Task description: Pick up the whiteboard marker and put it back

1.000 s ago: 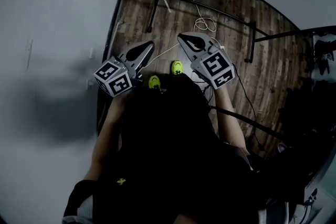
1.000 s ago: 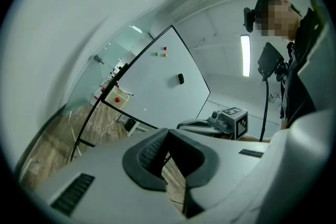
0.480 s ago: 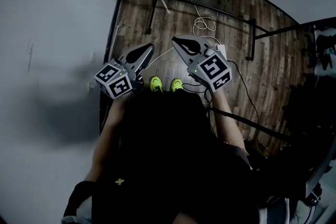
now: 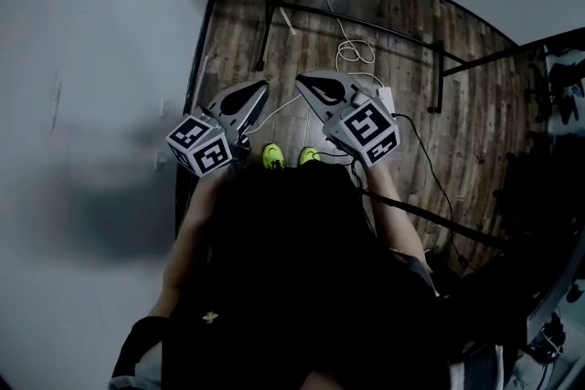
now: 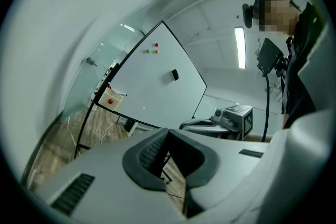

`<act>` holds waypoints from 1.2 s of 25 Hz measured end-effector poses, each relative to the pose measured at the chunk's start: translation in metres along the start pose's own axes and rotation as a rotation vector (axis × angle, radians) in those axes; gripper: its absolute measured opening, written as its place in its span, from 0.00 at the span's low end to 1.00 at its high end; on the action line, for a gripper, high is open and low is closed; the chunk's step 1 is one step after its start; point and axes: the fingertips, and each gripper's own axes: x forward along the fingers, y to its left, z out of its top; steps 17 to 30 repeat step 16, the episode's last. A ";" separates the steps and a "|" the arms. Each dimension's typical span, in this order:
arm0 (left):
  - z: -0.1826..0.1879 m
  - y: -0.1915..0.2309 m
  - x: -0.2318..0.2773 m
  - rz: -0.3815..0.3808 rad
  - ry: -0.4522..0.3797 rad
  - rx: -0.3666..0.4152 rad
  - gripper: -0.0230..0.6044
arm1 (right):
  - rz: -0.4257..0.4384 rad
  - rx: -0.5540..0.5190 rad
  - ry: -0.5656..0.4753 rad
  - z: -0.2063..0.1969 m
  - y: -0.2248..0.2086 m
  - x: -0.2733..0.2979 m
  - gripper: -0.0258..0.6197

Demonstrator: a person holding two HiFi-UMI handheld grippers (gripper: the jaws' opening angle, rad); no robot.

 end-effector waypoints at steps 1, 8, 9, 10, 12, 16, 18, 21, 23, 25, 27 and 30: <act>0.001 0.000 0.001 0.001 0.006 0.017 0.07 | -0.002 -0.003 -0.001 0.001 -0.001 0.000 0.07; 0.002 -0.003 0.008 -0.009 0.023 0.049 0.07 | -0.006 -0.009 -0.005 0.005 -0.005 0.000 0.07; 0.003 -0.003 0.009 -0.010 0.023 0.049 0.07 | -0.006 -0.010 -0.006 0.006 -0.005 -0.001 0.07; 0.003 -0.004 0.009 -0.011 0.023 0.050 0.07 | -0.006 -0.011 -0.006 0.006 -0.005 -0.001 0.07; 0.004 -0.004 0.009 -0.011 0.022 0.051 0.07 | -0.007 -0.014 -0.008 0.008 -0.005 -0.001 0.07; 0.004 -0.005 0.011 -0.007 0.019 0.052 0.07 | -0.006 -0.015 -0.014 0.010 -0.007 -0.004 0.07; 0.004 -0.005 0.011 -0.007 0.019 0.052 0.07 | -0.006 -0.015 -0.014 0.010 -0.007 -0.004 0.07; 0.004 -0.005 0.011 -0.007 0.019 0.052 0.07 | -0.006 -0.015 -0.014 0.010 -0.007 -0.004 0.07; 0.004 -0.005 0.011 -0.007 0.019 0.052 0.07 | -0.006 -0.015 -0.014 0.010 -0.007 -0.004 0.07; 0.004 -0.005 0.011 -0.007 0.019 0.052 0.07 | -0.006 -0.015 -0.014 0.010 -0.007 -0.004 0.07; 0.004 -0.005 0.011 -0.007 0.019 0.052 0.07 | -0.006 -0.015 -0.014 0.010 -0.007 -0.004 0.07; 0.004 -0.005 0.011 -0.007 0.019 0.052 0.07 | -0.006 -0.015 -0.014 0.010 -0.007 -0.004 0.07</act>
